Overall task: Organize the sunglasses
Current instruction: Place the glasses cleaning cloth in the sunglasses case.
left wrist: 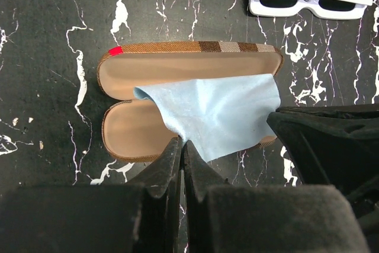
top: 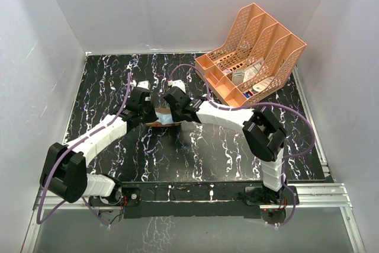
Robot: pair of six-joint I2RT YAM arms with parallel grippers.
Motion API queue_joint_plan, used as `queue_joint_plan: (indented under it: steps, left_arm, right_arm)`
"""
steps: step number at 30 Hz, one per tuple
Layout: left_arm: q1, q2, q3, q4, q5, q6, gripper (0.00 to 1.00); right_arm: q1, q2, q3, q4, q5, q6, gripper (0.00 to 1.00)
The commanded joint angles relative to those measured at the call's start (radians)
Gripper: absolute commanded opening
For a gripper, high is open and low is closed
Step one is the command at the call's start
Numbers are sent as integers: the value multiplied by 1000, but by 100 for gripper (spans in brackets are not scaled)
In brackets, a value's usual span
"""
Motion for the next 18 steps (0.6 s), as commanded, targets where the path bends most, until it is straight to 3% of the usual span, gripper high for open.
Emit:
queue_joint_plan:
  steps: [1, 18]
  left_arm:
    - [14, 15, 35, 5, 25, 12, 0]
    - [48, 62, 35, -49, 26, 9, 0]
  right_arm:
    - [-8, 21, 65, 54, -22, -19, 0]
    - [-14, 24, 15, 89, -50, -7, 0]
